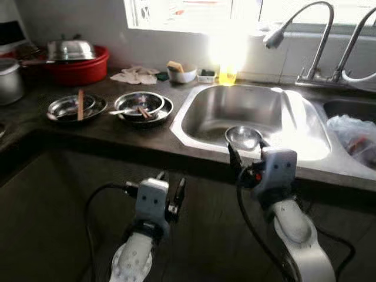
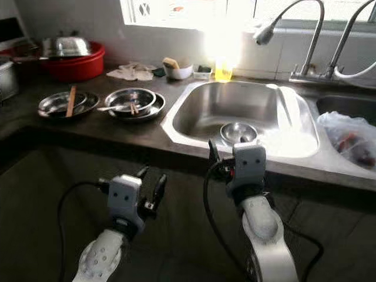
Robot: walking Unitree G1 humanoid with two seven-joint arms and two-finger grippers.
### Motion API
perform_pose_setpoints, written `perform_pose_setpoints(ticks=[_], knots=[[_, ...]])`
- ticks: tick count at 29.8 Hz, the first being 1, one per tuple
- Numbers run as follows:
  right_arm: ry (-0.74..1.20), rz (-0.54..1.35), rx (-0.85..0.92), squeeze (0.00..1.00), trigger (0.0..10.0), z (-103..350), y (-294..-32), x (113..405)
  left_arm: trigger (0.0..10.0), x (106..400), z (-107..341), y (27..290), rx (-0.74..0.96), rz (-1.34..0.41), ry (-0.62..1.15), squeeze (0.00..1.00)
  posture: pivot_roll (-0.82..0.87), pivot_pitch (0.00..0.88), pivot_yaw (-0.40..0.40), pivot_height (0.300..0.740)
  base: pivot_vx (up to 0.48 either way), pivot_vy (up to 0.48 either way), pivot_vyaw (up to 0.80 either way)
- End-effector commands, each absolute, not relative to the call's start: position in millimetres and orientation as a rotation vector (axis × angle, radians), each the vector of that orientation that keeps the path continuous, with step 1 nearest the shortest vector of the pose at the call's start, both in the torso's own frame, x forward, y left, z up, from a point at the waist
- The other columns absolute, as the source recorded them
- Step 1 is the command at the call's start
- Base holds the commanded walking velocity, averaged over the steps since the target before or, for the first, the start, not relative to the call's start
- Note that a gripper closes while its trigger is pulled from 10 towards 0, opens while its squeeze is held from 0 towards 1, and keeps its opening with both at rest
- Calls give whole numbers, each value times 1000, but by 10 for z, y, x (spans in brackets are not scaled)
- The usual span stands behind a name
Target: Kitchen organization
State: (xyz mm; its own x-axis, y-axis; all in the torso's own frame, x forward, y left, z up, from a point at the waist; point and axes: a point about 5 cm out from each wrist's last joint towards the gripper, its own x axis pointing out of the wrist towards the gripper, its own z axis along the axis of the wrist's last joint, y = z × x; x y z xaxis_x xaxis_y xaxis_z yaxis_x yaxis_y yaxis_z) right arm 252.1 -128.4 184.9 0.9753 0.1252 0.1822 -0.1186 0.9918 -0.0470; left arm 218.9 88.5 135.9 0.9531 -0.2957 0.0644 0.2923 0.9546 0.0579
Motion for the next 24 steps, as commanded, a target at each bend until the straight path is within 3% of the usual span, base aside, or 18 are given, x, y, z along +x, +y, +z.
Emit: perform_pose_setpoints(ticks=[1, 24], knots=[[-193, 120, -29, 0, 10000, 1881, -1275, 2522, 10000, 2189, 1387, 873, 62, -306, -84, 0, 82, 51, -17, 740, -326, 0, 0], [-184, 141, -38, 0, 10000, 1866, -1244, 2500, 10000, 2173, 1384, 875, 57, -308, -79, 0, 89, 68, -13, 740, -324, 0, 0]])
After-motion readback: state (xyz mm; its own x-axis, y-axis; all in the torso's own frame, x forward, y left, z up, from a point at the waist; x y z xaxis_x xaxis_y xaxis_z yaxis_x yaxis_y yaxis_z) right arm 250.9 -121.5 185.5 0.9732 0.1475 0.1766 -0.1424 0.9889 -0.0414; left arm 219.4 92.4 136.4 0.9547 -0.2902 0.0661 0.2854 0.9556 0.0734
